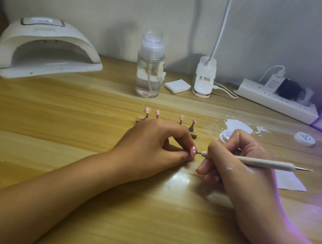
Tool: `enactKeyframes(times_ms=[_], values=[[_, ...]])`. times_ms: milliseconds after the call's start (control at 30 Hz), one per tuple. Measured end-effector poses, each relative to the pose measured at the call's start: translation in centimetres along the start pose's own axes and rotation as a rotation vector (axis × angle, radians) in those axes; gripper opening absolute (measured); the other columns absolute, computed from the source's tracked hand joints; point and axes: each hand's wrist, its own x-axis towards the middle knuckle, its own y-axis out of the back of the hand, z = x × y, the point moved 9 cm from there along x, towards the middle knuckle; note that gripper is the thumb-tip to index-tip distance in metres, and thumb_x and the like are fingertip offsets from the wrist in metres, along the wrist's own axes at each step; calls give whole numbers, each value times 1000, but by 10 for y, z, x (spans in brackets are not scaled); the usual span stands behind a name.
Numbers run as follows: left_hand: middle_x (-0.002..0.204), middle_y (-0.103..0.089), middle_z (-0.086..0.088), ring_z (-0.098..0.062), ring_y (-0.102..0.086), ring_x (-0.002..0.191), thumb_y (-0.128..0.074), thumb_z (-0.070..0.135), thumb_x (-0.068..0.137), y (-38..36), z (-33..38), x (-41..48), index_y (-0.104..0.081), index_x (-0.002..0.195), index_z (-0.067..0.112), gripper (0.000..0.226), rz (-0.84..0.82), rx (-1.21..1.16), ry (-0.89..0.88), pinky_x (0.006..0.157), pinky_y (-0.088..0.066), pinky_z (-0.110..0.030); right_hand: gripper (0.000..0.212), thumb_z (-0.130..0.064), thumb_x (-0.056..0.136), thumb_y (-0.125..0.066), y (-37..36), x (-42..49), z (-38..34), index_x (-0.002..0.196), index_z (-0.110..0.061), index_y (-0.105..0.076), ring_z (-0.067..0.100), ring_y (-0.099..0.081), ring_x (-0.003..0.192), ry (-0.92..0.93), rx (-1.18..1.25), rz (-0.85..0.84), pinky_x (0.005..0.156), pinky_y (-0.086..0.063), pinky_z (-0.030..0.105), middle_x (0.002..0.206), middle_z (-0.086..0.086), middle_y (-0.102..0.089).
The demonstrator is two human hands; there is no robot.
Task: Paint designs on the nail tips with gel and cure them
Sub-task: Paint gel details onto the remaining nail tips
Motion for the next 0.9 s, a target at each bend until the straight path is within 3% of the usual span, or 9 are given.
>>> enactKeyframes(times_ms=[467,900], values=[[74,-63,28,1,-50,53,-77,21,80,-1,-1,0,-71,79,38,18,-3,-20,13,55,-32,-20,33,-2,80,-61,0,0,0,55,-23,-51,17,-56,40,-6,19,0,41,-44,22,55,17,-66],[72,-62,29,3,-51,54,-78,20,80,-1,0,0,-70,78,38,20,-6,-12,11,53,-31,-13,33,-1,80,-60,-1,-1,-1,55,-22,-51,17,-56,41,1,3,-7,42,-45,22,55,17,-66]])
